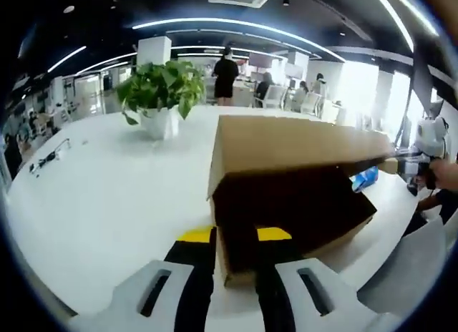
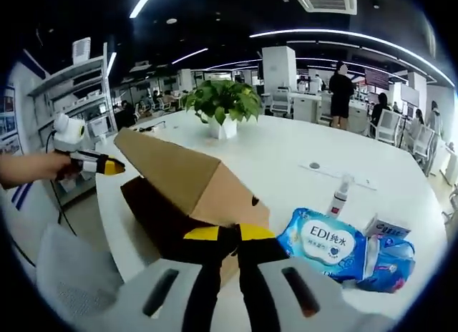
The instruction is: Operate the shoe box by opening the lid, removing the specified soft item, and placing it in the target area until the item is outside and the box remains undamaged.
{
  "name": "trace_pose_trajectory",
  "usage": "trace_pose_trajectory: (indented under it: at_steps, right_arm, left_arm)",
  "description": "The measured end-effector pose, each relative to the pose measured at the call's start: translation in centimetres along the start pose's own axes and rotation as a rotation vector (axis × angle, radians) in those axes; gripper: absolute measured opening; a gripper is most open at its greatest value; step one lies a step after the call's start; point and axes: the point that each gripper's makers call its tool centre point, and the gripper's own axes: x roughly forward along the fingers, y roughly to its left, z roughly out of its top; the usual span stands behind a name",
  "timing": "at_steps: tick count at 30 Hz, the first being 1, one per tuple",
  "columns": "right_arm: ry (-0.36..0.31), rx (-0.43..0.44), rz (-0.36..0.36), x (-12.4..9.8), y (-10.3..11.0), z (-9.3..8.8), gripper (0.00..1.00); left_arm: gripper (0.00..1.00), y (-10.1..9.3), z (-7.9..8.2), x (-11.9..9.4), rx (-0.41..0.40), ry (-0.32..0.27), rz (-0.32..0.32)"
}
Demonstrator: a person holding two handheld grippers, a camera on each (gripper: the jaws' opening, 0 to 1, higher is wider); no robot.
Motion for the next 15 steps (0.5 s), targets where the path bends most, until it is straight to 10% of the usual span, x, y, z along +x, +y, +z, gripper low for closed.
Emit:
trace_pose_trajectory:
  at_steps: [15]
  right_arm:
    - [-0.016,-0.091,0.080,-0.7,1.5,-1.7,0.12]
  left_arm:
    - [0.28,-1.0,-0.2,-0.3,0.135,-0.038,-0.085]
